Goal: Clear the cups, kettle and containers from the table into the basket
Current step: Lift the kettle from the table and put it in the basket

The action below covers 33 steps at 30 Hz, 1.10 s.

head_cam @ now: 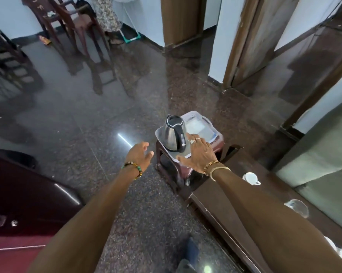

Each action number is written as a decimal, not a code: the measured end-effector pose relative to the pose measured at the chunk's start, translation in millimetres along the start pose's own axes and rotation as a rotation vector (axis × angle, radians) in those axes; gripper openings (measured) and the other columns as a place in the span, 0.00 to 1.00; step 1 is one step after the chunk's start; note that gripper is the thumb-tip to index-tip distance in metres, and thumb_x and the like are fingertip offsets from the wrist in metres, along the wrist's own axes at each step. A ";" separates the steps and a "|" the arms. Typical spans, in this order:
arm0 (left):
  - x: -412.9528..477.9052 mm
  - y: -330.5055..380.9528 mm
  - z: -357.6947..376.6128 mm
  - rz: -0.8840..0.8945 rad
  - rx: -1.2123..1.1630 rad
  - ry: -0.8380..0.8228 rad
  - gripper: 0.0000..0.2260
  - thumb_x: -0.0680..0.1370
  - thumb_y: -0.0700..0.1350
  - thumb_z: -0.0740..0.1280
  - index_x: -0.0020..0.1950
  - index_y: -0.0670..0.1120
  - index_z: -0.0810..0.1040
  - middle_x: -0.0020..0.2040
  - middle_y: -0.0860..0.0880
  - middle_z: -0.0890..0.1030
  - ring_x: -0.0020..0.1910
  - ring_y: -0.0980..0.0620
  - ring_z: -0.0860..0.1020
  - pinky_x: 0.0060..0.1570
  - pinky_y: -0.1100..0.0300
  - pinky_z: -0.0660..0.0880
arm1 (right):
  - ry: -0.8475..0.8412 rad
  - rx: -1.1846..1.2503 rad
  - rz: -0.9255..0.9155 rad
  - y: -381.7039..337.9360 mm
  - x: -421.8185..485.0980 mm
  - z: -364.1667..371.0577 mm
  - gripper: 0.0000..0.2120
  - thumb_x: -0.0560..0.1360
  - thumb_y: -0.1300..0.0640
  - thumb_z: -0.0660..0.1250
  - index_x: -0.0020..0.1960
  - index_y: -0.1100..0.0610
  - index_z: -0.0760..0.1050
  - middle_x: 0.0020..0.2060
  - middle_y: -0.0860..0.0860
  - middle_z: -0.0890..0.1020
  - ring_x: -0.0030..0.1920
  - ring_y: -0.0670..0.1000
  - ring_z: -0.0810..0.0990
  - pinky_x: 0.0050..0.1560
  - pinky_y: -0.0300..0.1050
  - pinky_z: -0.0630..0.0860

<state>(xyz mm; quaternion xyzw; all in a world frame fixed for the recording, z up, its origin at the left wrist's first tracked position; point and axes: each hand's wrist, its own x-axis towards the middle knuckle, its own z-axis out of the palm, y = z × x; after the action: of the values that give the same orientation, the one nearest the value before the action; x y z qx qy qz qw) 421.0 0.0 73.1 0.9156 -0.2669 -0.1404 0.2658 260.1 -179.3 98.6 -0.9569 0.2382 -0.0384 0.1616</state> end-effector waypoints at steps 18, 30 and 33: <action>140.9 -14.1 8.6 -0.003 0.021 -0.123 0.18 0.78 0.50 0.66 0.67 0.47 0.73 0.63 0.47 0.79 0.61 0.49 0.78 0.62 0.54 0.73 | -0.066 0.086 0.093 -9.7 141.1 40.4 0.45 0.69 0.33 0.66 0.77 0.57 0.57 0.72 0.54 0.67 0.70 0.56 0.67 0.68 0.53 0.66; 259.8 -41.7 46.2 0.087 0.026 -0.417 0.17 0.80 0.49 0.61 0.68 0.44 0.72 0.65 0.47 0.78 0.64 0.49 0.76 0.66 0.54 0.70 | -0.053 0.216 0.567 3.9 175.5 107.9 0.45 0.67 0.34 0.70 0.74 0.58 0.59 0.69 0.54 0.67 0.69 0.57 0.68 0.71 0.54 0.66; 278.4 -40.3 62.0 0.097 0.022 -0.482 0.17 0.81 0.41 0.58 0.70 0.44 0.70 0.68 0.45 0.75 0.67 0.49 0.73 0.69 0.53 0.68 | -0.040 0.264 0.634 10.1 178.6 117.3 0.48 0.65 0.34 0.71 0.76 0.54 0.56 0.71 0.53 0.67 0.70 0.56 0.67 0.71 0.52 0.64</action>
<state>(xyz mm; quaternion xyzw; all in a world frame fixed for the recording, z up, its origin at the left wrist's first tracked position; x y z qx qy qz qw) 640.7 -153.4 -32.4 0.8446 -0.3678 -0.3389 0.1911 431.1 -237.1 -16.1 -0.8068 0.5134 0.0019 0.2924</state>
